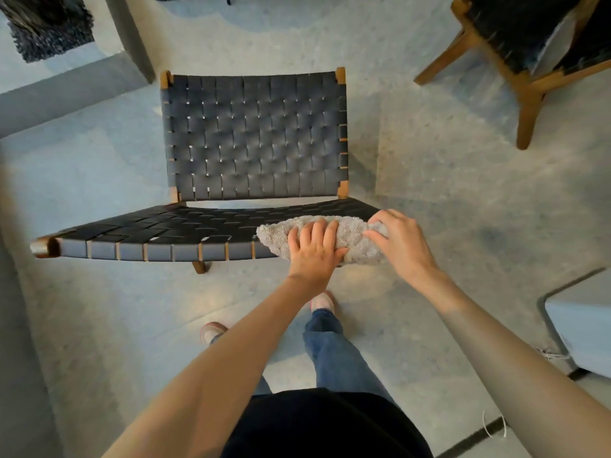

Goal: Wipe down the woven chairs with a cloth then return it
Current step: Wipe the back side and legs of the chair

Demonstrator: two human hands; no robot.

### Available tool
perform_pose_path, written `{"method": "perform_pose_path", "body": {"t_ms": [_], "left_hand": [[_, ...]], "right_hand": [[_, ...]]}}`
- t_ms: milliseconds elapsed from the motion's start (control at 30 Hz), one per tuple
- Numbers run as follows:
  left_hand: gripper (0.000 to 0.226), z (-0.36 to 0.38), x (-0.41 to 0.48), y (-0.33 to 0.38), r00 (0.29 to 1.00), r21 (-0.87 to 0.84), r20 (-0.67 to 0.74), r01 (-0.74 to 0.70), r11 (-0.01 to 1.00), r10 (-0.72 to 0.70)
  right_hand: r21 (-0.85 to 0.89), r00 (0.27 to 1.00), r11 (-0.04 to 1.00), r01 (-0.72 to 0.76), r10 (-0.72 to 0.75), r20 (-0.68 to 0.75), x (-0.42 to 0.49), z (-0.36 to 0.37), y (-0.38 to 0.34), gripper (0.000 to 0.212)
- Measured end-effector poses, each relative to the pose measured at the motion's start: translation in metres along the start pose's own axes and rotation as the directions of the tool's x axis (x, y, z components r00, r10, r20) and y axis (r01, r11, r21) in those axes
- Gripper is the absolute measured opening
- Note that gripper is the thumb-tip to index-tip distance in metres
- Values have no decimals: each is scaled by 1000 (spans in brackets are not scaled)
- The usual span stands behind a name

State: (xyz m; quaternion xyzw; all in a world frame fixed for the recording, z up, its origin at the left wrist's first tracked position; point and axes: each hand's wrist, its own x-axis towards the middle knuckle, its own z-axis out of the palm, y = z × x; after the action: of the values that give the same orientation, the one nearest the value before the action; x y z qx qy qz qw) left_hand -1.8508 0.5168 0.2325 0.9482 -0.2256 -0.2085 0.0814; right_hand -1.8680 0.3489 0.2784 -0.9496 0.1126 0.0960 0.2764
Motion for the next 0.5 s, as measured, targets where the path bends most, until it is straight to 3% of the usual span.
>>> {"method": "perform_pose_path", "body": {"t_ms": [100,200,333,400,500], "left_hand": [[49,0,14,34,999,-34,10,-40,999,41],[55,-3,27,55,985,-117,-11,-174,978,174],[64,-8,36,52,964,-242,-61,-267,933,260],[67,-11,32,41,963,-289,-77,-270,918,259],[65,-10,19,21,970,-184,-100,-236,954,221]], "right_hand": [[54,996,998,-24,29,-79,-5,-16,36,16],[88,981,993,-75,89,-169,-9,-23,64,14],[-64,932,997,-35,9,-363,-13,-7,71,25],[-5,950,999,54,-53,-307,-13,9,60,33],[91,984,990,103,-88,-154,-13,37,43,53]]}}
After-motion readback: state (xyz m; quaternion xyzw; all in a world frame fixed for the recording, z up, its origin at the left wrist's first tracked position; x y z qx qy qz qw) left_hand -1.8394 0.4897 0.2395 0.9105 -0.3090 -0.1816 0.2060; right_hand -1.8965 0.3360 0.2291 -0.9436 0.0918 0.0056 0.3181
